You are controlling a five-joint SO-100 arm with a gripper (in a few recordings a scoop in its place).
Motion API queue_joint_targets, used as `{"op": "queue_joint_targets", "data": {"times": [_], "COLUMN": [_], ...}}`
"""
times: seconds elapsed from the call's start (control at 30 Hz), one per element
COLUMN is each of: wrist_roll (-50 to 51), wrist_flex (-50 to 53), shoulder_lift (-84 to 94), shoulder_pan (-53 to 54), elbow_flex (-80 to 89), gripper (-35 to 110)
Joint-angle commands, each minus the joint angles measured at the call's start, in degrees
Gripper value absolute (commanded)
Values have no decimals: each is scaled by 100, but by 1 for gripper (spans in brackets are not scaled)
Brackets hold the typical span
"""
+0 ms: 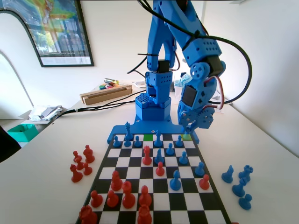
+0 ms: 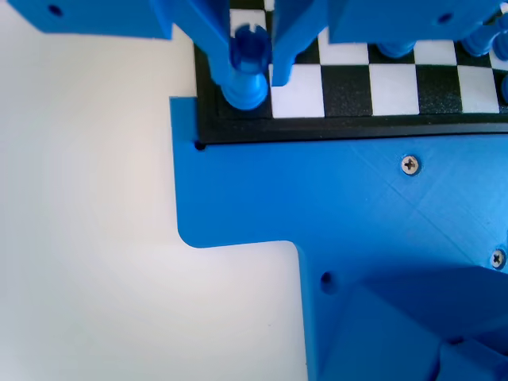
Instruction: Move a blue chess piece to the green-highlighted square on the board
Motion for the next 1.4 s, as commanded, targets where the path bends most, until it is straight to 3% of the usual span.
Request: {"op": "queue_joint_targets", "data": {"times": [0.0, 0.3, 0.73, 0.97, 1.37], "wrist_roll": [-167, -325, -404, -861, -1925], "wrist_flex": [9, 167, 1740, 2733, 3278], "shoulder_lift": [167, 246, 1011, 1380, 1652], "shoulder_pan": [-26, 141, 519, 756, 1846], "elbow_flex": [-26, -167, -932, -1134, -1222], "gripper": [2, 1, 1, 1, 1]}}
